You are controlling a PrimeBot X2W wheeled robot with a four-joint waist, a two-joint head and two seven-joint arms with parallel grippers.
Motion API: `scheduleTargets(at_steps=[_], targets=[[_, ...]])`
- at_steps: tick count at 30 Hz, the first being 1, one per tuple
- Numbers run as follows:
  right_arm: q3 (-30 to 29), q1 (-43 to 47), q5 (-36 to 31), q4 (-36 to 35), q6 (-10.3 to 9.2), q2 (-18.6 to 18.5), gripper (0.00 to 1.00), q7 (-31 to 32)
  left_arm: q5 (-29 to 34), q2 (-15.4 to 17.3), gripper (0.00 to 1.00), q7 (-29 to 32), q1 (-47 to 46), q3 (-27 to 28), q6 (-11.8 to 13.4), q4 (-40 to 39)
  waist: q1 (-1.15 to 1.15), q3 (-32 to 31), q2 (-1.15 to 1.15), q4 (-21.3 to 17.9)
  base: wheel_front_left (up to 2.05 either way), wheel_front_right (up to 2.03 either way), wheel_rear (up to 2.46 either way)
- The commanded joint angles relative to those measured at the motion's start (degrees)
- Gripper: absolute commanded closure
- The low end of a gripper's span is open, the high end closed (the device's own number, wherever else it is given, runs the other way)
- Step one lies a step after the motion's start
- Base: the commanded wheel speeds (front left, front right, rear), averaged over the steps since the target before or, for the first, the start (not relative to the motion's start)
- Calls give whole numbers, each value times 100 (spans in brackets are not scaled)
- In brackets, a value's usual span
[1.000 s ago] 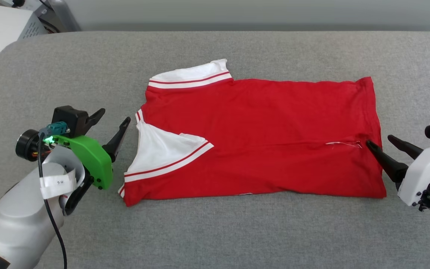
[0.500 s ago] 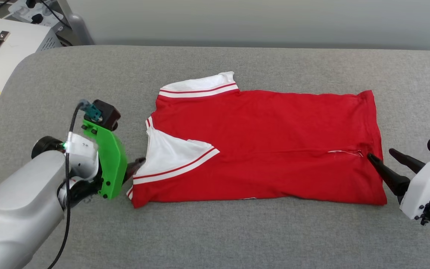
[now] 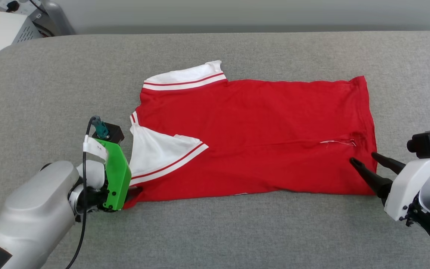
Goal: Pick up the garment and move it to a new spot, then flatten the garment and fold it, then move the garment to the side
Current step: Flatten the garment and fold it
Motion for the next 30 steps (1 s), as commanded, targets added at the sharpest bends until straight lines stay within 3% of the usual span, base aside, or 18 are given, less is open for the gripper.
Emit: scheduleTargets(at_steps=[1, 6, 7, 8, 16, 25, 30], targets=[[-33, -81, -44, -25, -4, 38, 0, 26, -19, -71, 0, 85, 165, -101, -9, 79, 0, 89, 0, -81, 0, 0, 0], [-107, -141, -230, -44, -4, 76, 0, 60, -14, -205, 0, 128, 271, -323, -54, 370, 0, 164, 0, -121, 0, 0, 0], [-130, -151, -266, -68, -4, 67, 0, 57, -8, -224, 61, 100, 266, -352, -59, 390, 0, 157, 0, -116, 0, 0, 0], [-157, -160, -289, -90, -4, 58, 0, 53, -6, -232, 100, 60, 258, -366, -63, 395, 0, 147, 0, -109, 0, 0, 0], [-405, -347, -590, -373, -4, -244, 0, 452, -45, -2, 100, -524, 37, -365, -70, 1, 0, -57, 0, -43, 0, 0, 0], [-482, -507, -375, -489, -4, -668, 0, 2452, 24, 369, 100, -1027, -136, -473, -71, -713, 0, -174, 0, 57, 0, 0, 0], [-507, -543, -401, -311, -4, -537, 0, 3043, 63, 406, 100, -1132, -206, -536, -71, -886, 0, -96, 0, 132, 0, 0, 0]])
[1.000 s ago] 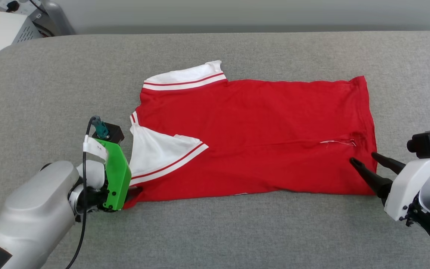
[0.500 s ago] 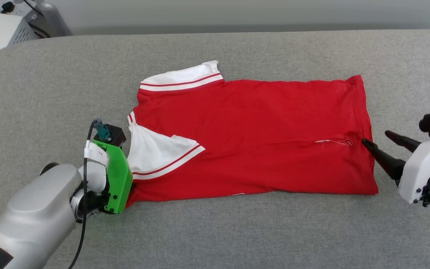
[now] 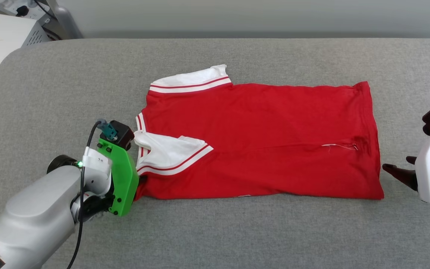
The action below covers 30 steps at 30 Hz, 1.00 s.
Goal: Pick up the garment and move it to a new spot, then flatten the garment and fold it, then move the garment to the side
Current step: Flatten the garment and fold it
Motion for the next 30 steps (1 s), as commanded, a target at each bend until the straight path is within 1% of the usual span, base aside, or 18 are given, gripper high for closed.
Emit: scheduleTargets(at_steps=[1, 4, 9, 11, 12, 15, 16, 17, 21, 24, 30], targets=[[-13, -78, -21, 83, -4, 95, 0, 69, 41, 21, 100, -37, -143, -17, -13, -40, 0, 61, 0, 50, 0, 0, 0], [14, -72, -131, 326, -4, 309, 0, 179, 74, 6, 100, -86, -202, -51, -13, -77, 0, 155, 0, 101, 0, 0, 0], [85, -19, -269, 797, -4, 667, 0, 139, 90, -30, 100, -182, -253, -92, -13, -84, 0, 298, 0, 183, 0, 0, 0], [181, 20, -365, 1013, -4, 765, 0, 121, 72, -34, 100, -226, -250, -103, -13, -59, 0, 353, 0, 190, 0, 0, 0], [345, 142, -372, 1359, -4, 946, 0, 114, 55, -41, 100, -293, -223, -134, -13, -24, 0, 394, 0, 192, 0, 0, 0], [470, 196, -287, 1494, -4, 1047, 0, 57, 4, -59, 100, -354, -182, -152, -13, 27, 0, 419, 0, 171, 0, 0, 0], [485, 183, -255, 1513, -4, 1069, 55, -20, -19, -52, 100, -373, -157, -159, -13, 42, 0, 417, 0, 147, 0, 0, 0], [493, 162, -233, 1519, -4, 1071, 100, -86, -35, -45, 100, -388, -138, -165, -13, 53, 0, 411, 0, 129, 0, 0, 0], [534, 47, -215, 1470, -4, 958, 100, -447, -107, -19, 100, -462, -50, -192, -13, 104, 0, 304, 0, 66, 0, 0, 0], [549, 58, -130, 1305, -4, 852, 100, -672, -174, 32, 100, -521, 23, -211, -13, 86, 0, 146, 0, 33, 0, 0, 0], [500, 366, 47, 789, -4, 564, 100, -940, -226, 286, 100, -614, 218, -273, -13, -226, 0, -176, 0, 12, 0, 0, 0]])
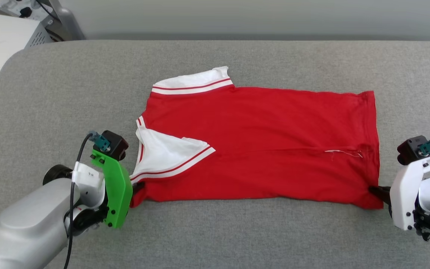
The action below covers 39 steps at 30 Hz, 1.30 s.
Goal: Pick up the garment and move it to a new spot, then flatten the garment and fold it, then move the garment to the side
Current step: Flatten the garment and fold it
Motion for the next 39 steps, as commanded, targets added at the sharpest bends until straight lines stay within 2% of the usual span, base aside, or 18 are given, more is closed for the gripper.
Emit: scheduleTargets(at_steps=[1, 8, 13, 19, 26, 36, 37, 38, 39], targets=[[-19, 176, 62, -111, -4, -78, 100, -65, -73, 91, 100, -36, 130, -15, -13, -86, 0, -186, 0, -19, 0, 0, 0], [-317, 786, 130, -680, -4, -377, 100, -91, -92, 458, 100, -61, 488, -73, 86, -701, 0, -447, 0, 3, 0, 0, 0], [-653, 1242, 83, -1041, -4, -485, 100, 10, -74, 737, 100, -18, 746, -118, 301, -1293, 0, -571, 0, 27, 0, 0, 0], [-1109, 1774, 32, -1435, -4, -518, 100, 260, -87, 906, 100, 72, 1053, -173, 543, -1830, 0, -565, 0, 48, 0, 0, 0], [-1512, 2015, -93, -1488, -4, -217, 100, 558, -189, 854, 100, 29, 1223, -153, 685, -1760, 0, -360, 0, 10, 0, 0, 0], [-1406, 1793, -441, -822, -4, 299, 100, 543, -262, 503, 100, -52, 1205, -132, 519, -938, 0, -177, 0, -15, 0, 0, 0], [-1389, 1783, -437, -786, -4, 333, 93, 501, -244, 487, 76, -84, 1203, -130, 506, -873, 0, -195, 0, -11, 0, 0, 0], [-1379, 1777, -448, -772, -4, 346, 71, 442, -231, 487, 22, -119, 1197, -121, 497, -839, 0, -215, 0, -9, 0, 0, 0], [-1377, 1772, -473, -760, -4, 352, 46, 345, -196, 499, 0, -194, 1175, -93, 496, -814, 0, -249, 0, -1, 0, 0, 0]])
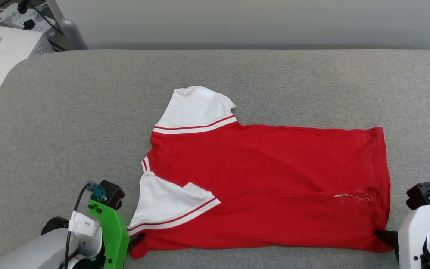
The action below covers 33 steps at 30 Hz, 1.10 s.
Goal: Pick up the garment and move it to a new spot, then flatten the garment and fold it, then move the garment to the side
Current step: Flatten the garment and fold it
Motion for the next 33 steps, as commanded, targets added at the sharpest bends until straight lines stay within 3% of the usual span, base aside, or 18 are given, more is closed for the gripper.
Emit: scheduleTargets(at_steps=[1, 8, 16, 25, 33], targets=[[34, -46, -37, 41, -4, 61, 0, -115, 45, 39, 0, -103, 4, 58, -29, 45, 0, -62, 0, 15, 0, 0, 0], [-152, -12, -76, -246, -4, 71, 0, -784, -122, 398, 0, -543, -176, 518, -13, -321, 0, -275, 0, 16, 0, 0, 0], [-609, -179, -519, -815, -4, 253, 0, -1713, 285, 726, 0, -903, -906, 1003, 197, -688, 0, -179, 0, -98, 0, 0, 0], [-1147, -484, -1407, -1316, -4, 939, 0, -2657, 835, 219, 0, -1164, -2069, 1357, 267, -114, 0, 503, 0, -435, 0, 0, 0], [-1028, -826, -1720, -1697, -4, 1107, 0, -2699, 1009, -376, 0, -566, -3280, 1321, -175, 1024, 0, 1268, 0, -817, 0, 0, 0]])
